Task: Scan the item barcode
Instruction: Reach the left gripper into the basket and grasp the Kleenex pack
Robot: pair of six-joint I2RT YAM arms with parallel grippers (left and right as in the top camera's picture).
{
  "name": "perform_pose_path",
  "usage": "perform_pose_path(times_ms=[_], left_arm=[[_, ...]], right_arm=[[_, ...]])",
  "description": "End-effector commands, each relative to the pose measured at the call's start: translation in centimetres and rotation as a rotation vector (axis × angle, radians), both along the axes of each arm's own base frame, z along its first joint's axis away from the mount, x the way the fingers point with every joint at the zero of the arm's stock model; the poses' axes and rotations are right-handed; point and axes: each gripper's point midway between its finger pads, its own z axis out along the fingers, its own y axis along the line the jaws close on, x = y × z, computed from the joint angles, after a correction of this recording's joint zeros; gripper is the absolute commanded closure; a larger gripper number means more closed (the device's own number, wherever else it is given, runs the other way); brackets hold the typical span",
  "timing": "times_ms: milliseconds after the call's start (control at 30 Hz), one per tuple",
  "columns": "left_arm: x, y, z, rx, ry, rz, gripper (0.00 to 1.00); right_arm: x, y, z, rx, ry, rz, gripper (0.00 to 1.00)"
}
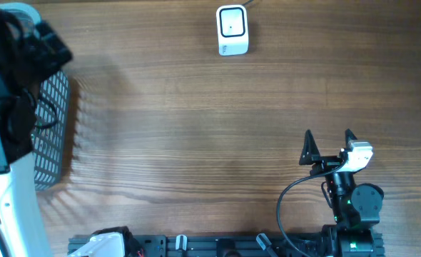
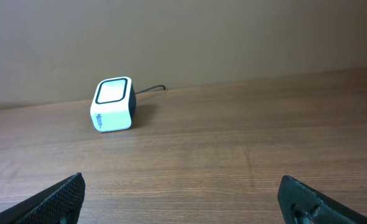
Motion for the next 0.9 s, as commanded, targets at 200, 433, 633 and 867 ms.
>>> perform_pose_path(times_ms=[200, 433, 633, 867], left_arm=[[-5.2, 13.6, -4.6, -0.123, 0.12, 0.506, 0.0], [-5.3, 16.6, -12.9, -0.298, 0.381, 0.521, 0.0], [-3.0, 16.6, -17.5, -0.341, 0.532, 0.347, 0.0], [-2.3, 16.5, -21.0, -0.388, 0.619, 0.288, 0.0]], right_arm=[[0.0, -0.3, 0.0, 0.017, -0.002, -0.016, 0.0], [0.0, -0.3, 0.0, 0.017, -0.002, -0.016, 0.0], [0.0, -0.3, 0.0, 0.017, -0.002, -0.016, 0.0], [0.0, -0.3, 0.0, 0.017, -0.002, -0.016, 0.0]])
